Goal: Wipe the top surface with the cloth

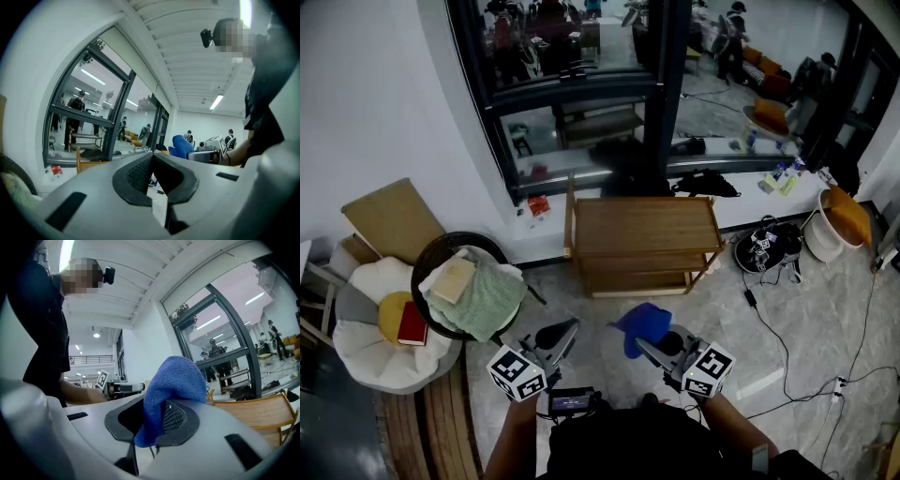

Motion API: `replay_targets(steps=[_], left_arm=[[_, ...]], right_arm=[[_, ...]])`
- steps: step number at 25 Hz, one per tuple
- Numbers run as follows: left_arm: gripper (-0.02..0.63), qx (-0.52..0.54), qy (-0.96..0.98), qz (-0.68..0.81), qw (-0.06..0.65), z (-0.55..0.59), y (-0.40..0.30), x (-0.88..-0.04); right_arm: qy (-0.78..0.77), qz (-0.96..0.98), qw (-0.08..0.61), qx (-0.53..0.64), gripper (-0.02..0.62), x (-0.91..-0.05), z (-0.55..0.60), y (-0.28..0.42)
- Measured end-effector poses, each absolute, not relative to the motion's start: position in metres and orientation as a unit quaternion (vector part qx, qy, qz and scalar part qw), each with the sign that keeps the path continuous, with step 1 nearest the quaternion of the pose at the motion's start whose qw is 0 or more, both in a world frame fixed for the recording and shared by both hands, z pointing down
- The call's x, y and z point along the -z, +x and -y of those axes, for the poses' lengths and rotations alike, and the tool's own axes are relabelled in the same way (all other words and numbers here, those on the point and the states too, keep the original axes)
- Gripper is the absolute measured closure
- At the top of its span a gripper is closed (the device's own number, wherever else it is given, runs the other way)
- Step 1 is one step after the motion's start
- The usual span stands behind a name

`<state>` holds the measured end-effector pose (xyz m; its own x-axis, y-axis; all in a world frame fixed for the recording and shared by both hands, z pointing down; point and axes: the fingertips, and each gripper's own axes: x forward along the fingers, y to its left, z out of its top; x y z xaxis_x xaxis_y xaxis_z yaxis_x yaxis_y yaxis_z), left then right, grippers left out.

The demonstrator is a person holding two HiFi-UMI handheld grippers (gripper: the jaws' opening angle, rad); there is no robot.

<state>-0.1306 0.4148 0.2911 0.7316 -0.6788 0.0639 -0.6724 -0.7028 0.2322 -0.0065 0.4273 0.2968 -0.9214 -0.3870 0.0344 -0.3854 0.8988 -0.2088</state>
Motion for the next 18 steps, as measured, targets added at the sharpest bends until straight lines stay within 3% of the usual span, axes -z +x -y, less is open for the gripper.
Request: replay_targets(steps=[18], left_arm=[[0.6, 0.026, 0.92, 0.368, 0.135, -0.391, -0.192, -0.313]], right_arm=[[-0.228, -0.969, -0.006, 0.1, 0.525, -0.314, -0.405, -0.05]])
